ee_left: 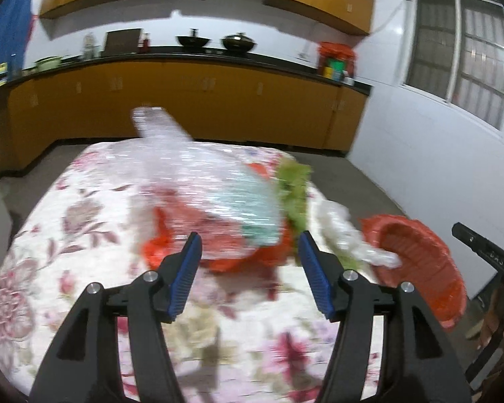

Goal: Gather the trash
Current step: 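Grasp another clear plastic bag with the right tool while the left tool grasps bubble wrap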

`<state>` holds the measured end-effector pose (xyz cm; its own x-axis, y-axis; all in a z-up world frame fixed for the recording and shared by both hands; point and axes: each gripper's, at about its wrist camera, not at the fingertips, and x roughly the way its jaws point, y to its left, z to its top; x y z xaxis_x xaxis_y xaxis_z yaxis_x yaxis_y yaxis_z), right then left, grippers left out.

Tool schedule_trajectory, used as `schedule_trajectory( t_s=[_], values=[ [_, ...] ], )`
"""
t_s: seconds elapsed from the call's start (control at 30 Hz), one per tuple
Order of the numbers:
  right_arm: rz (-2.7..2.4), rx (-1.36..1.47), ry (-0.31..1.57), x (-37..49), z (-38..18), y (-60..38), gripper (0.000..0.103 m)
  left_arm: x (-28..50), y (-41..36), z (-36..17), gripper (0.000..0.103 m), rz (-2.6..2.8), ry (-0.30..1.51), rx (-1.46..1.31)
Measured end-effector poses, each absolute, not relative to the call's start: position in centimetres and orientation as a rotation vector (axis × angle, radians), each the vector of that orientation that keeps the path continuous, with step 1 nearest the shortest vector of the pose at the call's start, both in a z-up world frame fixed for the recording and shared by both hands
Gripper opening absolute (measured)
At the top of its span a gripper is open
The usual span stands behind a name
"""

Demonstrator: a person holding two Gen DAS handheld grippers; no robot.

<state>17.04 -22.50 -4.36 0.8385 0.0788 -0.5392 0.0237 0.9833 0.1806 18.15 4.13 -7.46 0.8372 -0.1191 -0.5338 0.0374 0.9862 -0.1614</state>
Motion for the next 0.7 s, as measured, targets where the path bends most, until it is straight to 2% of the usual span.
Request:
schedule_trajectory(
  t_s=[0.37,0.5,0.6,0.7],
  values=[
    [0.158,0.123,0.726,23.9,-7.7,-15.1,0.033,17.9,8.5,-7.5,0.061,0.024,0.564,-0.165],
    [0.16,0.089,0.771,26.0,-9.0,-13.8,0.05,17.8,9.1,-7.7,0.061,0.038,0.565,-0.169],
    [0.159,0.065,0.794,27.0,-9.8,-13.3,0.056,18.0,9.5,-8.0,0.061,0.045,0.572,-0.17],
    [0.156,0.05,0.831,27.8,-10.8,-13.0,0.057,18.2,9.8,-8.2,0.061,0.049,0.578,-0.178]
  ],
)
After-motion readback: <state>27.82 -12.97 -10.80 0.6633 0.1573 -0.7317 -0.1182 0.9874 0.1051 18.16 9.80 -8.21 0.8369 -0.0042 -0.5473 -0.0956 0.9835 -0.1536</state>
